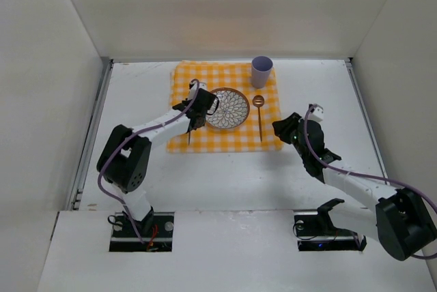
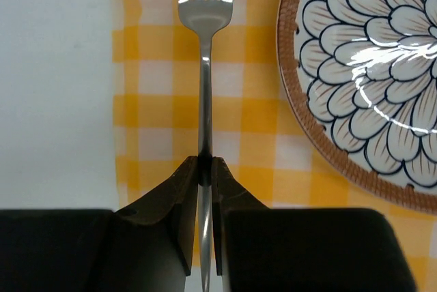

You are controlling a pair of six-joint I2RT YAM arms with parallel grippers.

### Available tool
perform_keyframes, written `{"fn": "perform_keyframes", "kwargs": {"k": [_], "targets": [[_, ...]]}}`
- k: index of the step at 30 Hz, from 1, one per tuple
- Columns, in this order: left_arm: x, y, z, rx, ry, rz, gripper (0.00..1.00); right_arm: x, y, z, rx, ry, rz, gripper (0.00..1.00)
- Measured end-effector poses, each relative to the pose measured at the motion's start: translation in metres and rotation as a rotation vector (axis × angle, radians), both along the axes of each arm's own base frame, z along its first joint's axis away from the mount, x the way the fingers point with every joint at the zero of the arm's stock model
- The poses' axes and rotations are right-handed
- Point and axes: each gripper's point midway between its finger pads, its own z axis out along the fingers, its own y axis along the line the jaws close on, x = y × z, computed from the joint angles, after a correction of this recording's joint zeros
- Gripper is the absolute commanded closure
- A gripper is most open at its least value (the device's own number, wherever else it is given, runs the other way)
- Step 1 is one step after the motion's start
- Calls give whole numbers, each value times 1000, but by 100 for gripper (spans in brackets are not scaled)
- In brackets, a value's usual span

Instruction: Set the dinner table for one person

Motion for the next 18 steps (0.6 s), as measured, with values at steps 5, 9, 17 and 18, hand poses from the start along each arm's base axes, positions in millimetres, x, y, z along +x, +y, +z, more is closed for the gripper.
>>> {"fn": "perform_keyframes", "kwargs": {"k": [5, 9, 17, 18], "targets": [[19, -4, -11, 52, 14, -24, 93, 0, 0, -3, -3, 8, 1, 64], [27, -2, -11, 69, 6, -22, 93, 1, 1, -5, -6, 11, 2, 64], [35, -3, -23, 85, 16, -23, 93, 2, 2, -11, -12, 25, 5, 64], [35, -3, -25, 88, 21, -23, 93, 2, 2, -10, -11, 25, 6, 64]]}}
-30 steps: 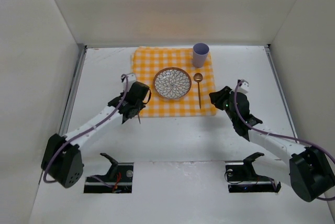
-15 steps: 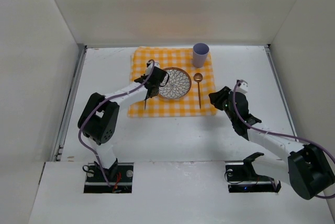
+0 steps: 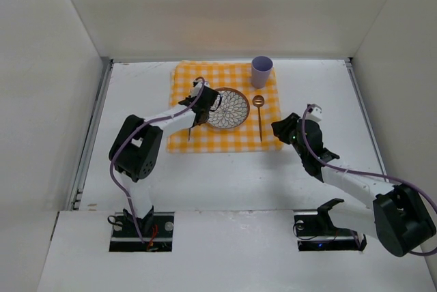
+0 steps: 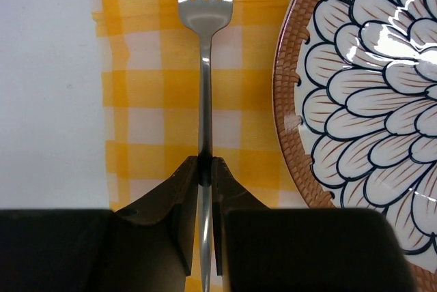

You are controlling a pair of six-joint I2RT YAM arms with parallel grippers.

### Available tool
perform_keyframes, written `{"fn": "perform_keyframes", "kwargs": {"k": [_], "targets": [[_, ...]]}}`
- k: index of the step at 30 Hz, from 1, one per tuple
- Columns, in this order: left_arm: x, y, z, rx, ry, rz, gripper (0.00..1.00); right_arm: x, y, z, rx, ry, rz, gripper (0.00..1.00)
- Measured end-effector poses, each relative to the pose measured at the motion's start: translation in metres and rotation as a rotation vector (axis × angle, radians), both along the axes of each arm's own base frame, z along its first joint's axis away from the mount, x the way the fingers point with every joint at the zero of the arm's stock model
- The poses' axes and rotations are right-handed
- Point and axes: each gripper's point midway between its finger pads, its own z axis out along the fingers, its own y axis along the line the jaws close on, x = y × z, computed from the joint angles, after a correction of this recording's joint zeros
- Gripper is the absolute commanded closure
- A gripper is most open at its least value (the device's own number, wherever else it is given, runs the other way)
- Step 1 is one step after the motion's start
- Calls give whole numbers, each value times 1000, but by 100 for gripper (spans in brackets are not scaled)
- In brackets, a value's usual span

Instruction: Set the dinner table for one person

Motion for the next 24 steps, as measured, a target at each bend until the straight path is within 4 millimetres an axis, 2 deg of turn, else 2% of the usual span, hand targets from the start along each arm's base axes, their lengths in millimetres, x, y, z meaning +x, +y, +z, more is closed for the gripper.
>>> {"fn": "perform_keyframes", "kwargs": {"k": [10, 14, 19, 24], "targets": [[0, 0, -14, 12, 21, 1, 90, 1, 1, 2, 4, -8, 1, 64], [0, 0, -19, 11, 28, 7, 84, 1, 1, 2, 5, -9, 1, 63], [1, -2, -19, -3, 16, 16, 73, 1, 1, 2, 5, -9, 1, 62], [-4, 1, -17, -10, 12, 19, 68, 1, 1, 2, 5, -9, 1, 62]]}}
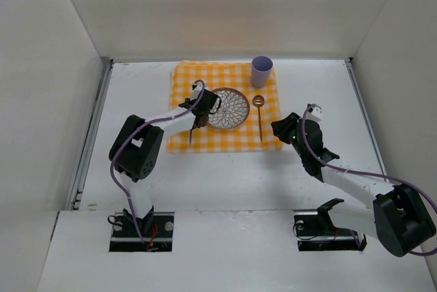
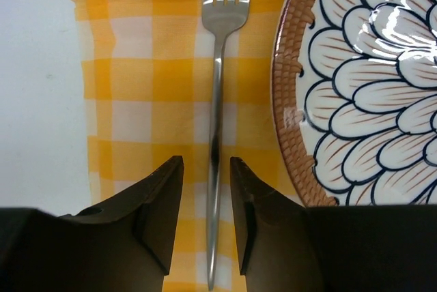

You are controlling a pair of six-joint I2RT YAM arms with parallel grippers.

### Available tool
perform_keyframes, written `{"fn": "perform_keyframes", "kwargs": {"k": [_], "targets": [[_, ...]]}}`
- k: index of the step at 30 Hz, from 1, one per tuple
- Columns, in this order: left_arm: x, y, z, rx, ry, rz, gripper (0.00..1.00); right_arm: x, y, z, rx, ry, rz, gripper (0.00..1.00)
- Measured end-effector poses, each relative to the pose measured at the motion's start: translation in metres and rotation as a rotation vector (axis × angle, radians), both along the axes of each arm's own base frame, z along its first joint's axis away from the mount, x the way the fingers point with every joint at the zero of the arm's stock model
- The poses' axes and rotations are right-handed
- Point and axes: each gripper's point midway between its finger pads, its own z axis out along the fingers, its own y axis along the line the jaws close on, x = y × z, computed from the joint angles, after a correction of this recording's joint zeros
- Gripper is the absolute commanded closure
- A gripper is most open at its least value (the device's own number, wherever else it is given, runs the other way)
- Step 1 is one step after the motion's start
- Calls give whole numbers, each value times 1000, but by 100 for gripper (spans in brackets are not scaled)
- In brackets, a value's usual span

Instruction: Set the dinner table for one person

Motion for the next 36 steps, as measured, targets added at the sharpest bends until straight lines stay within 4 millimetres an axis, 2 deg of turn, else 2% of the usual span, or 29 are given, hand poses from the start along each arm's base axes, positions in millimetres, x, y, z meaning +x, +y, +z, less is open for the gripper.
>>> {"fn": "perform_keyframes", "kwargs": {"k": [4, 9, 12, 15, 17, 21, 25, 28, 36], "targets": [[-6, 3, 24, -35, -46, 6, 65, 0, 0, 0, 0, 0, 0, 62], [-20, 14, 80, -150, -185, 45, 60, 0, 0, 0, -1, -1, 1, 61], [-34, 36, 111, -256, -295, 119, 55, 0, 0, 0, -1, -1, 1, 58], [-53, 65, 123, -360, -384, 229, 49, 0, 0, 0, -1, -1, 1, 50], [-66, 87, 118, -416, -420, 319, 47, 0, 0, 0, -1, -2, 0, 45], [-97, 130, 86, -471, -432, 505, 42, 1, -2, 1, -6, -6, -13, 41], [-128, 159, 58, -496, -423, 655, 39, 2, -4, 3, -7, -15, -24, 39], [-141, 170, 53, -520, -440, 721, 39, 4, -6, 6, -5, -25, -34, 39], [-142, 173, 55, -560, -477, 757, 37, 6, -8, 4, -11, -27, -52, 39]]}}
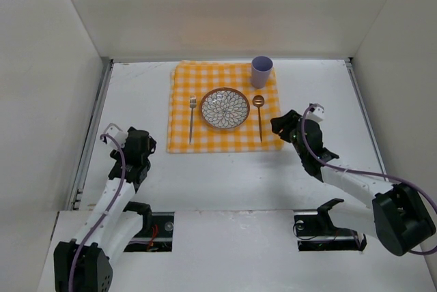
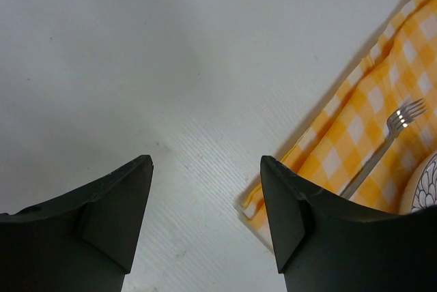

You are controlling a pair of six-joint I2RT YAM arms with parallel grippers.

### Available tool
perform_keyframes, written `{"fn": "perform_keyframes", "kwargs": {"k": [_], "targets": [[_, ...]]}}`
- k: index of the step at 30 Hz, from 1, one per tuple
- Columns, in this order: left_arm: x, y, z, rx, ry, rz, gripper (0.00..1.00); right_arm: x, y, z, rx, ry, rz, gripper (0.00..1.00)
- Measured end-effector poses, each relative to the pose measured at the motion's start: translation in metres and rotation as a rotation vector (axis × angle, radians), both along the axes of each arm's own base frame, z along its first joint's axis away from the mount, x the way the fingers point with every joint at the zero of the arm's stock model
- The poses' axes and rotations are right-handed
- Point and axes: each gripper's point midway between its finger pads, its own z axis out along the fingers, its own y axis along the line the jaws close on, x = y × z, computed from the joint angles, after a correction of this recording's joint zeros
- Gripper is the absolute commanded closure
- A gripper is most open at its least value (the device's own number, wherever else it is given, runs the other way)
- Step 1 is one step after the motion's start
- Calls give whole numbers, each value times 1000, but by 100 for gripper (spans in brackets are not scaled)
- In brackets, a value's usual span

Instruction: Set the dinner table for one person

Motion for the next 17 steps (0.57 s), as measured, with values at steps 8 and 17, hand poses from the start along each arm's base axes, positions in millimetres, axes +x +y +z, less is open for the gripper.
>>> {"fn": "perform_keyframes", "kwargs": {"k": [8, 17], "targets": [[8, -3, -3, -15, -12, -2, 38, 1, -1, -7, -12, 17, -8, 39], [14, -3, -4, -25, -23, 3, 37, 0, 2, -7, -14, 15, -1, 39]]}}
